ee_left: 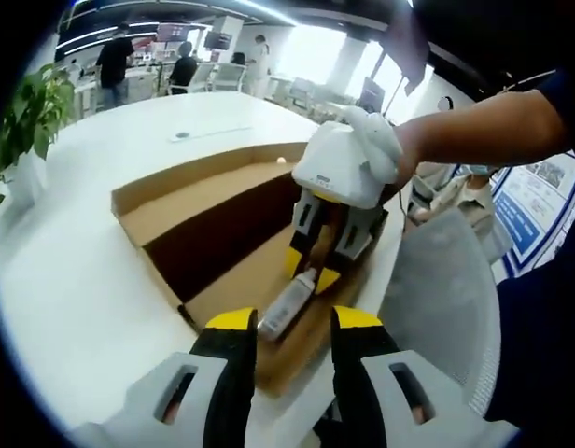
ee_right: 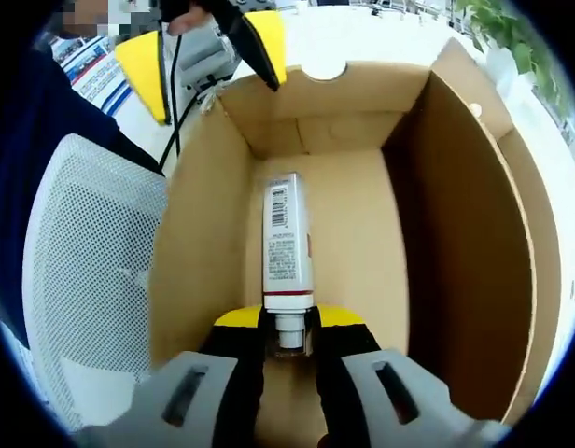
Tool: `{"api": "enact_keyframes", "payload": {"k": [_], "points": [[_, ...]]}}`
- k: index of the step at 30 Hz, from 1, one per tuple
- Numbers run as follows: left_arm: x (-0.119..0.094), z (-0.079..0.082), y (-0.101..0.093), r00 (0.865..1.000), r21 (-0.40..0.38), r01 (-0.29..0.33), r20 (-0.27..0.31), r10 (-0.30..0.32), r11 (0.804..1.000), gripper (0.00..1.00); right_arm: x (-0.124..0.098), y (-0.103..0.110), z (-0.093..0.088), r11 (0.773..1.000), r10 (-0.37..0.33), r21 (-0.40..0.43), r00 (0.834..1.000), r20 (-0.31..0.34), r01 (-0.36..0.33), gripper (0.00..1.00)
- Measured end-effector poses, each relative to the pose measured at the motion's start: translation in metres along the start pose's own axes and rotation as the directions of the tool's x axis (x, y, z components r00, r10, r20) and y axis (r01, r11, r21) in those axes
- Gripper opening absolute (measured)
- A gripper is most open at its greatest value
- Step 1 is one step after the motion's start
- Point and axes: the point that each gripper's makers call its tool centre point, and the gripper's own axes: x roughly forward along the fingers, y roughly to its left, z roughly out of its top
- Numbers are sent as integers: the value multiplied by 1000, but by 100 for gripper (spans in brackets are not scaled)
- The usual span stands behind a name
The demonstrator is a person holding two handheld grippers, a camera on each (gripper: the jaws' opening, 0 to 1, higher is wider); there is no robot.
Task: Operate the shoe box by opening the lid, removing the specified soft item, and placing it in the target area until the item is outside and the box remains undamaged.
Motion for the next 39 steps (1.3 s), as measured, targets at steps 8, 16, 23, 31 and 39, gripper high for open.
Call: {"api": "enact_keyframes", "payload": {"k": [8,16,23,31,39], "points": [[18,8,-3,999,53,17,-35,-16,998,29,-9,-9,-16,1000,-6,20,1000,-8,6,18],[41,11,-3,995,124,31,-93,-19,992,29,-11,-11,-20,1000,-7,27,1000,-3,8,21],[68,12,0,979,283,80,-202,-22,956,28,-21,-13,-19,999,-20,43,999,33,19,21],[99,-9,-2,937,404,200,-345,-54,893,29,-34,-15,-12,997,-55,60,995,84,50,21],[118,-30,-3,900,535,269,-435,-12,801,26,-40,-17,-16,993,-72,98,991,114,61,20]]}}
